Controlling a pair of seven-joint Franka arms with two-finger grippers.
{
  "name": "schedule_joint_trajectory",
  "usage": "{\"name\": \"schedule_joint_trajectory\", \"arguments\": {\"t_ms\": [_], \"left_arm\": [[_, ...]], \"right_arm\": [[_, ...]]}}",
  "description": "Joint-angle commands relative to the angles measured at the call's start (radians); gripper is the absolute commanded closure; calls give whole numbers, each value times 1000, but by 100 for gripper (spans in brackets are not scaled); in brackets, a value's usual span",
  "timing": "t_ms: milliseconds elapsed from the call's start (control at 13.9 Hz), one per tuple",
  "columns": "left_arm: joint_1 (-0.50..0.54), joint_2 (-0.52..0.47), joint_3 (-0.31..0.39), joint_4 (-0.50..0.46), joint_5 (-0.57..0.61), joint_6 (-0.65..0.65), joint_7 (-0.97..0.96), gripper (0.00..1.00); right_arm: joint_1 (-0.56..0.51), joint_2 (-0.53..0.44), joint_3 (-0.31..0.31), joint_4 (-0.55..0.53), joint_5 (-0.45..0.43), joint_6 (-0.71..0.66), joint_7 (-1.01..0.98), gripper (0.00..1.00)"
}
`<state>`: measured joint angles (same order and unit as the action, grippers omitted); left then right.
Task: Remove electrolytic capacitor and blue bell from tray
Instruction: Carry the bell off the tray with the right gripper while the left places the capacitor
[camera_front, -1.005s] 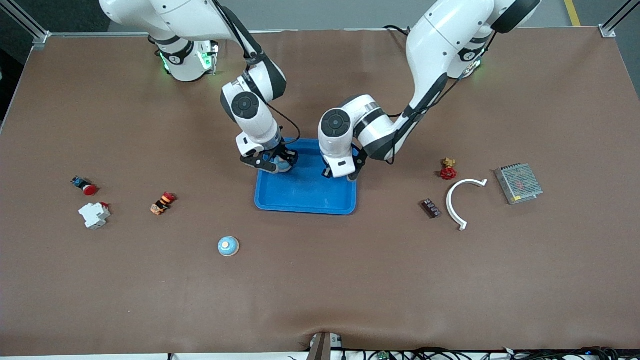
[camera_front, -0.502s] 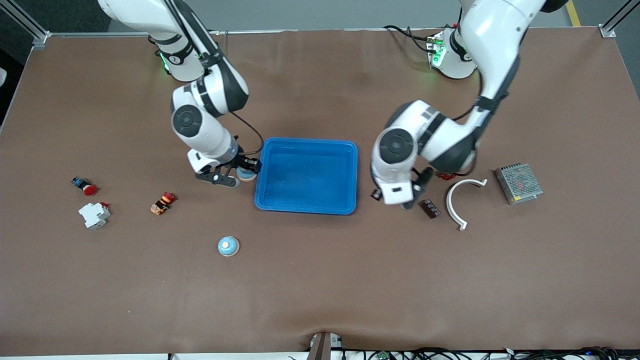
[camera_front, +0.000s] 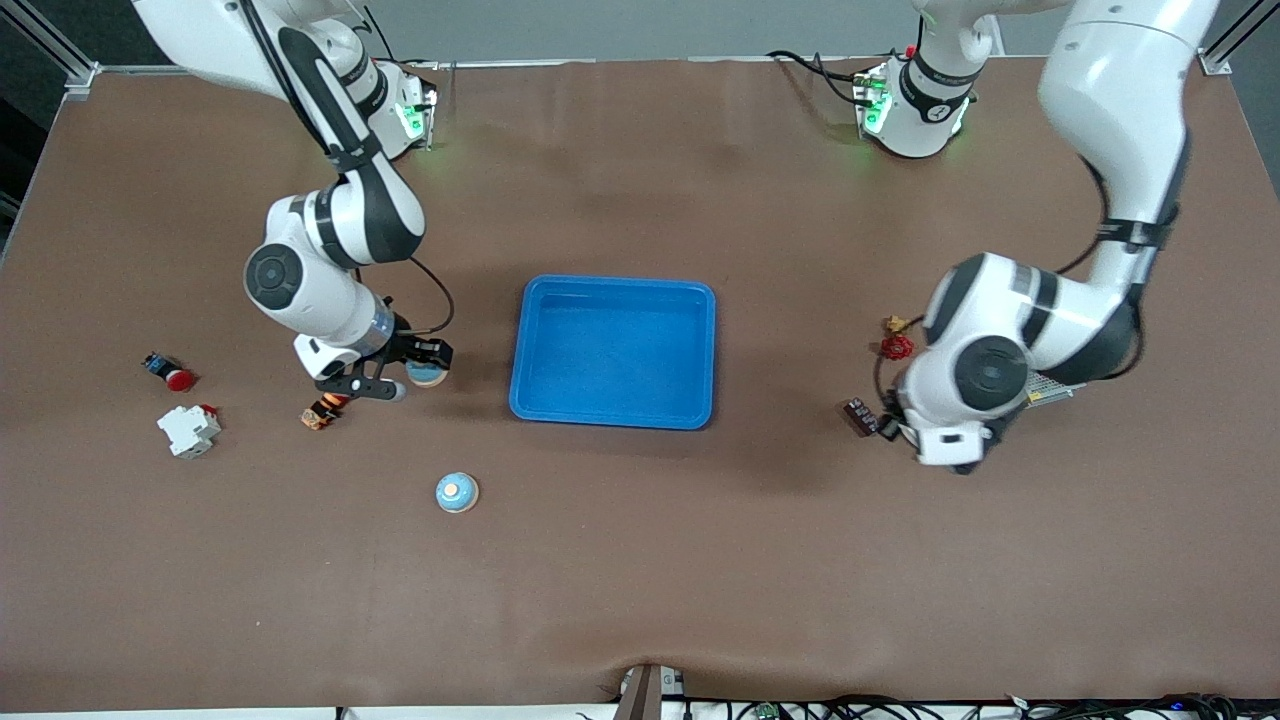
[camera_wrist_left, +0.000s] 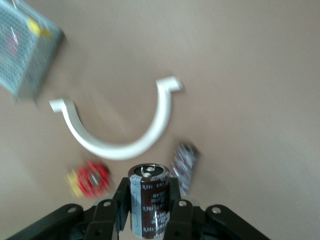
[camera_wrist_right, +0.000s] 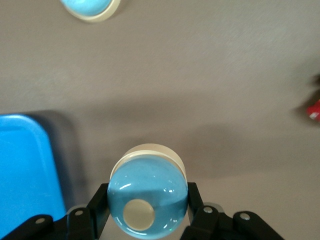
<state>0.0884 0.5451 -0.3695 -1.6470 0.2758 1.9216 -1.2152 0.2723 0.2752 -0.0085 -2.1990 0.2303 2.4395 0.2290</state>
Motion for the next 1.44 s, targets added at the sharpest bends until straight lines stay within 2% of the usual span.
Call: {"name": "schedule_joint_trajectory", "arguments": {"t_ms": [0,287,502,574,789,1005,1363], "left_arm": [[95,12,-14,-13,42,19,100,100],[171,102,-14,-14,117,128,115,100],[175,142,-12,-16,152,148,117,100],[180,151,-12,-16,158,148,115,85],[191,147,-12,-16,160,148,115,0],[186,119,-20,-1,160,137,134,0],[189,17,-23,56,137,122,366,0]], "right_arm": [[-53,27,19,-13,-20,58,-71,100],[-93,74,19,-36,-19,151,-140,100],[-94,105,19,-47,-19,205,-146,100],[-94,111,19,-47,-19,214,-149,100],[-104,113,22,-53,-16,217,-151,100],[-107,127,22,-53,-8,217,-149,100],[-111,148,25,-51,1,217,-149,100]]}}
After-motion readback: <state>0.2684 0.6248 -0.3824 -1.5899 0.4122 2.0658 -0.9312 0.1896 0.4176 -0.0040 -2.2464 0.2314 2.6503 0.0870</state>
